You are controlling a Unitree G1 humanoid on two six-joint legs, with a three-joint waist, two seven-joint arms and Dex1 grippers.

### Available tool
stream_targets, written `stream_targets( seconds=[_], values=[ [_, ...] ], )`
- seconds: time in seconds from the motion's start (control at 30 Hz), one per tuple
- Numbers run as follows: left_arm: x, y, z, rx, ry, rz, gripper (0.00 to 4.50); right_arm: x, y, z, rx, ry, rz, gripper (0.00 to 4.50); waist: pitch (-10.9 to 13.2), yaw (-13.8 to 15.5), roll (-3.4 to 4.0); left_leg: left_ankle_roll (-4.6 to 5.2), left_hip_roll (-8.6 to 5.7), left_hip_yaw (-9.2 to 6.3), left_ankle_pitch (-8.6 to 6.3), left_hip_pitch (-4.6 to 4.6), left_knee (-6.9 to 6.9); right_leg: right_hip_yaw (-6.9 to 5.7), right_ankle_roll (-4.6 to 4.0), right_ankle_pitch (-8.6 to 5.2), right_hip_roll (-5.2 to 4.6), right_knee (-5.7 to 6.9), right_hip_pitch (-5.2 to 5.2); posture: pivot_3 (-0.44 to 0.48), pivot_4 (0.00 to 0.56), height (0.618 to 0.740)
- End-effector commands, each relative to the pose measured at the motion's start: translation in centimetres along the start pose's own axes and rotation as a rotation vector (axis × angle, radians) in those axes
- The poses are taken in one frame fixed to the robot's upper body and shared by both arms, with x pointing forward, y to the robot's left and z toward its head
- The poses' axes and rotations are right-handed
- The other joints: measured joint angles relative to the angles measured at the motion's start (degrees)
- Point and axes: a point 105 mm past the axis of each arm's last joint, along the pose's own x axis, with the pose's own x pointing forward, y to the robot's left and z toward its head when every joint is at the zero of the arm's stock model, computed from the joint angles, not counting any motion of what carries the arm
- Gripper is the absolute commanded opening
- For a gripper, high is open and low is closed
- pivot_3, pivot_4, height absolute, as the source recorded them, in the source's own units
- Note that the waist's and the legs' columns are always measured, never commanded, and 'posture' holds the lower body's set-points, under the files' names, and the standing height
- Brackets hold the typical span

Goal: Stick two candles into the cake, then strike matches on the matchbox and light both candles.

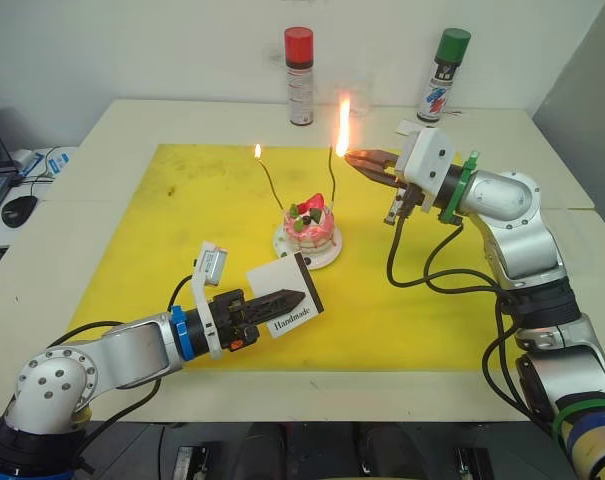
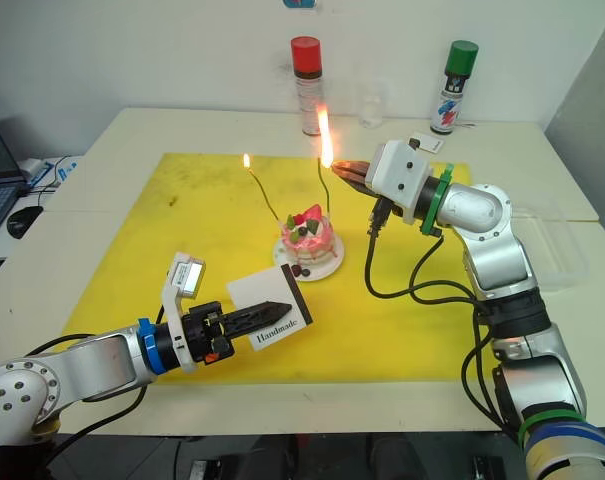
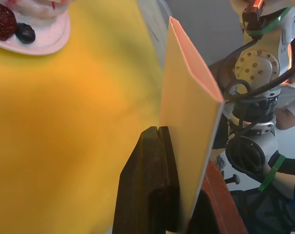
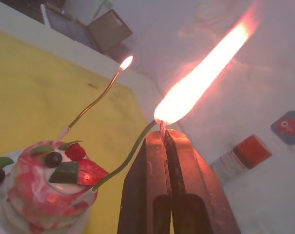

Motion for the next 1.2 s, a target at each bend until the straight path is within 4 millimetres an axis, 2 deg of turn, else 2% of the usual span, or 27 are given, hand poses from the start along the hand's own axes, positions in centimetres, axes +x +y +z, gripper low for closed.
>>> stream_targets(
  seconds=[0.03, 0.13, 0.33, 1.2],
  values=[
    [0.2, -1.3, 0.2, 0.037, -0.001, -0.044, 0.0, 0.0, -1.2, 1.3, -0.044, -0.042, -0.047, 0.04, 0.0, -0.01, 0.0, 0.0, 0.0, 0.0, 0.0, 0.0, 0.0, 0.0, 0.0, 0.0, 0.0, 0.0, 0.0, 0.0, 0.15, 0.74],
    [0.4, -1.4, 0.2, 0.04, 0.001, -0.049, 0.0, 0.2, -1.2, 1.3, -0.046, -0.038, -0.052, 0.04, 0.0, -0.01, 0.0, 0.0, 0.0, 0.0, 0.0, 0.0, 0.0, 0.0, 0.0, 0.0, 0.0, 0.0, 0.0, 0.0, 0.15, 0.74],
    [0.7, -1.6, 0.4, 0.052, 0.008, -0.059, 0.0, 0.7, -1.4, -0.2, -0.034, 0.036, -0.062, 0.04, 0.0, -0.01, 0.0, 0.0, 0.0, 0.0, 0.0, 0.0, 0.0, 0.0, 0.0, 0.0, 0.0, 0.0, 0.0, 0.0, 0.15, 0.74],
    [0.9, -1.6, 0.1, 0.057, 0.019, -0.058, 0.0, 1.1, -1.6, 1.2, -0.043, -0.026, -0.086, 0.04, 0.0, -0.02, 0.0, 0.0, 0.0, 0.0, 0.0, 0.0, -0.01, 0.0, 0.0, 0.0, 0.0, 0.0, -0.01, 0.0, 0.15, 0.74]
  ],
)
